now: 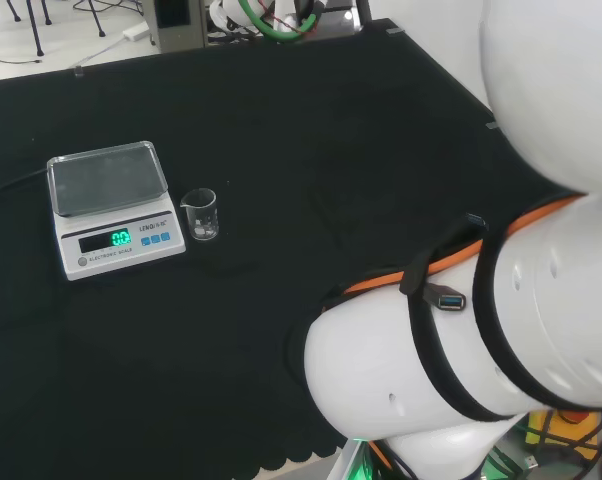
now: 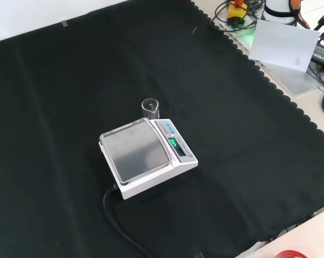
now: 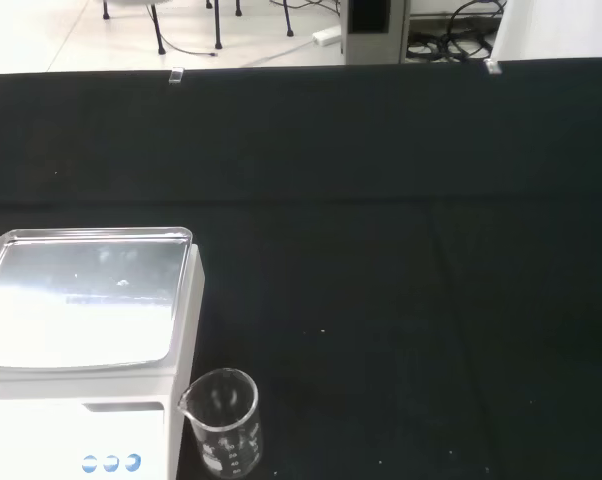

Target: Pick up the beaker.

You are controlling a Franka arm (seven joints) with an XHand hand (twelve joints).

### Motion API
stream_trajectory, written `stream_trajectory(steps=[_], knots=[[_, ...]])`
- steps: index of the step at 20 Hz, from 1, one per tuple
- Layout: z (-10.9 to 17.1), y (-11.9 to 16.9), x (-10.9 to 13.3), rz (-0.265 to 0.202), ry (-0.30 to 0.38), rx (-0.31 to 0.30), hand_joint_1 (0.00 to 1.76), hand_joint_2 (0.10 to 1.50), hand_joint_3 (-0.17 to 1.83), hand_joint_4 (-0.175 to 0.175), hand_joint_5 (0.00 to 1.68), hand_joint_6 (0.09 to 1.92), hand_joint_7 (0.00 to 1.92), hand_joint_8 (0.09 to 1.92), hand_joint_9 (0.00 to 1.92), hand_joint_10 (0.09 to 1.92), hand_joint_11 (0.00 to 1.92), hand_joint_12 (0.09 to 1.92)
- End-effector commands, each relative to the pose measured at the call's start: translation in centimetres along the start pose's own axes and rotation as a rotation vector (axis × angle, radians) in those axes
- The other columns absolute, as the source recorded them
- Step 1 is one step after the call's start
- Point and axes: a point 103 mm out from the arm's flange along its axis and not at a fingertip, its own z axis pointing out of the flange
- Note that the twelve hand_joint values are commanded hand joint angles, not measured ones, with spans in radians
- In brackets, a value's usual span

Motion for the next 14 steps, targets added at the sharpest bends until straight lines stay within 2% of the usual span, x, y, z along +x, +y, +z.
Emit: stream_trajectory(steps=[1, 14], knots=[[3.1, 2.6, 0.0, -0.015, 0.039, 0.079, 0.75, 0.74, 0.5, -0.042, 0.37, 0.36, 0.5, 0.7, 0.69, 0.73, 0.25, 1.41], [7.0, 7.2, 0.7, -0.004, 0.004, 0.169, 0.76, 0.72, 0.5, -0.046, 0.37, 0.36, 0.51, 0.69, 0.7, 0.72, 0.26, 1.41]])
